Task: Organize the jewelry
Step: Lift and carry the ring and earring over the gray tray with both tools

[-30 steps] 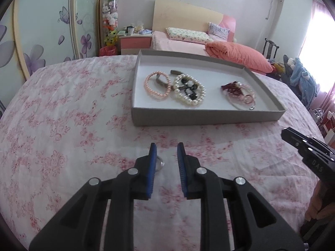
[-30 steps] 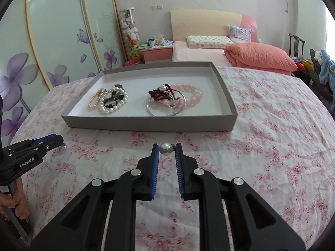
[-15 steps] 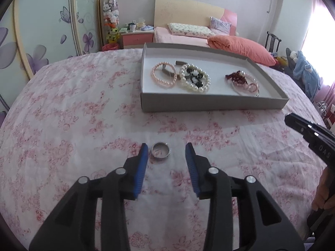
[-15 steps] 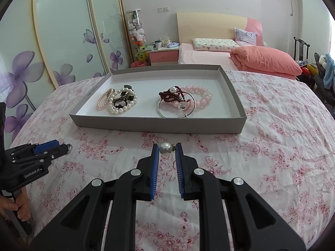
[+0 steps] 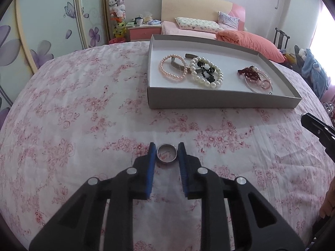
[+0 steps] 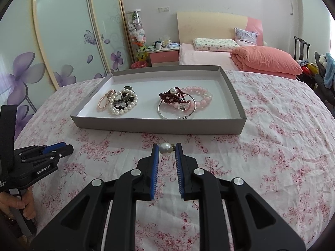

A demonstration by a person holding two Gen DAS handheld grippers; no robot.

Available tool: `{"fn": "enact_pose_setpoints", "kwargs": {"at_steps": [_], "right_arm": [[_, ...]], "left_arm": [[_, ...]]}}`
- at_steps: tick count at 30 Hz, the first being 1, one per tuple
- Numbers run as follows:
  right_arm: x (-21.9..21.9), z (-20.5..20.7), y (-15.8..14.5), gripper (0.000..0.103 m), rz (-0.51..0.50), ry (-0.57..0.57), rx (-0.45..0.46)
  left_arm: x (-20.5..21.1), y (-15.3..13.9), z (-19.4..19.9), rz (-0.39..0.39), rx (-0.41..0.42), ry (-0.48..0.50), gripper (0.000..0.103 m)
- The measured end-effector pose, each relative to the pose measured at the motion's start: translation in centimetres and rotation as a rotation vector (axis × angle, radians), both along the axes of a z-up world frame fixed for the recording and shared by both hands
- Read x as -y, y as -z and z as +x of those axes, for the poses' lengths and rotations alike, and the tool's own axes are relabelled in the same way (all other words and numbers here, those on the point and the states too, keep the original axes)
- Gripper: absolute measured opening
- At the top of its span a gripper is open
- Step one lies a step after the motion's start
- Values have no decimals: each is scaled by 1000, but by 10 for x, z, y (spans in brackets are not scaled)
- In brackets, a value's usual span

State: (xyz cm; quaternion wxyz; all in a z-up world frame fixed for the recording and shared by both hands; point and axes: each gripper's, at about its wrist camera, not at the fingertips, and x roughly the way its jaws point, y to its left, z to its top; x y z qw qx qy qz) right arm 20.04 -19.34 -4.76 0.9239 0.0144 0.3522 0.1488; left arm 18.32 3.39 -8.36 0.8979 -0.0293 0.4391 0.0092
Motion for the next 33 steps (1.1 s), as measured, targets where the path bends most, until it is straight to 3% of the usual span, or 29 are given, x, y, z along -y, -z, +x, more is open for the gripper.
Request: {"fn": "enact_pose_setpoints", "kwargs": {"at_steps": [6, 16, 25, 33], "right_arm": [[-1, -2, -4, 17, 3, -5, 9], [-6, -10, -19, 17, 2, -18, 59], [-9, -21, -58, 17, 22, -5, 231], [-15, -19, -85, 17, 23, 0, 365]], "left_arm": [[0, -8, -6, -20, 21, -5, 22], [15, -48, -20, -23, 155, 19, 22], [38, -91, -33, 25, 353, 29, 22], [50, -103, -23, 33, 415, 40, 22]]}}
